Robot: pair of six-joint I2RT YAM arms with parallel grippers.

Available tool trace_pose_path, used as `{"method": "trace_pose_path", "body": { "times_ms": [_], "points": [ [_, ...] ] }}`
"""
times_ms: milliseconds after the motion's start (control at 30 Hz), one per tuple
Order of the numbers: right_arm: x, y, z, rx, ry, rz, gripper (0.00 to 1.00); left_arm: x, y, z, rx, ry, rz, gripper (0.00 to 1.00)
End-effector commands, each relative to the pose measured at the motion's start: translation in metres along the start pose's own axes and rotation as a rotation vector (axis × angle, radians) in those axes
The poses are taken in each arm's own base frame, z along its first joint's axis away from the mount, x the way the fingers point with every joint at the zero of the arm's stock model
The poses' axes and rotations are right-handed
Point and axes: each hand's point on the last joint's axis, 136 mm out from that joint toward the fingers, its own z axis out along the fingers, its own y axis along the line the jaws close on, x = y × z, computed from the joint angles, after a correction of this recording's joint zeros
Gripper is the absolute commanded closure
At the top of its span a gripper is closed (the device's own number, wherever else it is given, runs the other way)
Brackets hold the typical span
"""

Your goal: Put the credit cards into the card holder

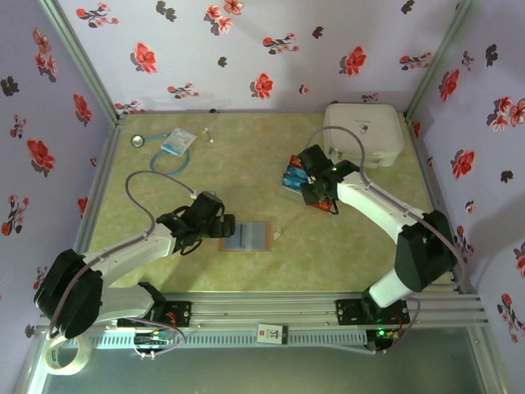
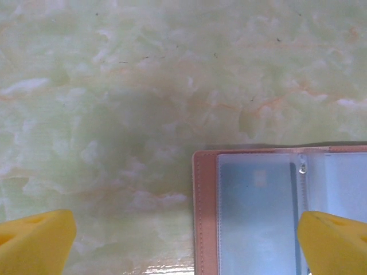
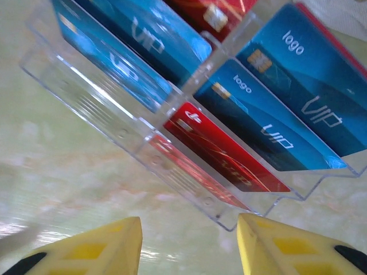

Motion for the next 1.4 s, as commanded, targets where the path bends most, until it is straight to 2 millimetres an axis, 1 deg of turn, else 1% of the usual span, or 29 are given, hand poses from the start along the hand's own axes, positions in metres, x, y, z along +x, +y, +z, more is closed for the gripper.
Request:
{"method": "trace_pose_path", "body": {
  "times_ms": [0,233,467,600,700,767,1133,1367],
  "points": [
    [0.020,-0.017,0.019,0.102,0.099,-0.090,0.53,-0.010,-0.006,-0.001,0.024,-0.004,0.014,0.00],
    [0.021,-0.019,0.039,0.148,0.137,-0.120,0.53,-0.008,-0.002,0.001,0.026,0.005,0.006,0.00],
    [0.018,-0.020,0.052,0.160,0.154,-0.123,0.53,-0.006,0.000,0.004,0.034,0.012,-0.003,0.00],
    [0.018,-0.016,0.059,0.146,0.170,-0.128,0.53,-0.007,0.001,0.005,0.036,0.012,-0.008,0.00],
    [0.019,-0.013,0.060,0.127,0.177,-0.127,0.54,-0.007,0.001,0.006,0.037,0.012,-0.011,0.00],
    [0.021,-0.007,0.059,0.088,0.182,-0.120,0.54,-0.006,0.002,0.007,0.035,0.015,-0.014,0.00],
    [0.023,0.007,0.046,-0.014,0.155,-0.072,0.64,-0.006,0.002,0.008,0.038,0.016,-0.018,0.00],
    [0.027,0.012,0.048,-0.037,0.165,-0.076,0.70,-0.007,0.002,0.008,0.039,0.017,-0.021,0.00]
  ]
}}
